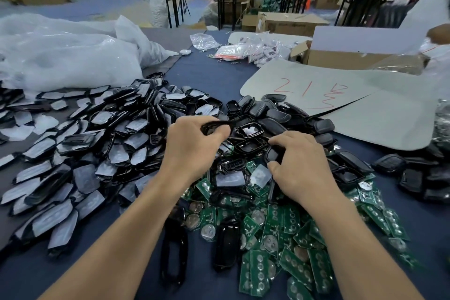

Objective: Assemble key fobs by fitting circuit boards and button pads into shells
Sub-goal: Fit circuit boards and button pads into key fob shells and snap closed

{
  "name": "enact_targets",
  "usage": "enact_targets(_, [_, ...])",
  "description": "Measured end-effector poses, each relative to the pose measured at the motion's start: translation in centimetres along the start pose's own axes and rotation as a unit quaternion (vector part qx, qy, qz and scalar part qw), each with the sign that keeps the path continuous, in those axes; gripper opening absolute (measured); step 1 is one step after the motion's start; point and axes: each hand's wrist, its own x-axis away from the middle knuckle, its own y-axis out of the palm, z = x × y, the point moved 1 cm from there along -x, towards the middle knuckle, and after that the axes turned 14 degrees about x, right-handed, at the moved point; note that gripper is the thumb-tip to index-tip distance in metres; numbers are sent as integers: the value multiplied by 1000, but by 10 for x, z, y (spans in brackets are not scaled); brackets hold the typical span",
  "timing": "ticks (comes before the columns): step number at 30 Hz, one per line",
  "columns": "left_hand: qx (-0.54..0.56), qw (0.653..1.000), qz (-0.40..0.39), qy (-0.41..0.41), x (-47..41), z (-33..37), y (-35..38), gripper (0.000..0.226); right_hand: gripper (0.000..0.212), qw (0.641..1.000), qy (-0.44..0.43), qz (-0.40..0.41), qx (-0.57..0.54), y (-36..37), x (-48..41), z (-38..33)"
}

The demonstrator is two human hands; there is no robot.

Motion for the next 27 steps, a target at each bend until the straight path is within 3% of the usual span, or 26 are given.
enact_targets(2, [70, 994, -83, -28, -9, 17, 10, 12, 25, 1000, 3, 22, -21, 1, 0, -2])
enact_targets(3, [110, 985, -124, -54, -15, 25, 18, 33, 19, 999, 10, 40, -28, 1, 0, -2])
enact_targets(5, [187, 966, -147, -102, -26, 34, 32, 97, 25, 998, 12, 59, -8, 3, 1, -3])
enact_targets(7, [206, 968, -94, -105, -30, 34, 38, 114, 39, 999, 7, 45, 23, 4, 2, -2])
enact_targets(9, [165, 981, -51, -89, -25, 28, 35, 104, 37, 998, 12, 50, 25, 3, 0, -2])
enact_targets(12, [48, 997, -55, -1, -7, 15, 23, 75, 12, 984, 36, 168, -47, -1, -2, -4])
enact_targets(15, [-27, 994, -73, 75, 12, 10, 14, 52, 21, 946, 72, 266, -170, -4, 1, -4])
enact_targets(19, [28, 990, -125, 63, 21, 8, 25, 40, 17, 900, 56, 161, -400, 2, 3, -15])
enact_targets(21, [67, 990, -116, 41, 17, 4, 28, 30, 19, 880, 67, 101, -460, 5, 3, -19])
enact_targets(24, [112, 993, -43, -16, 8, -8, 22, 36, 17, 947, 52, 98, -301, 9, 0, -13])
enact_targets(27, [190, 979, 19, -74, 4, -14, 15, 23, 13, 995, -11, -19, -93, 12, 1, -17])
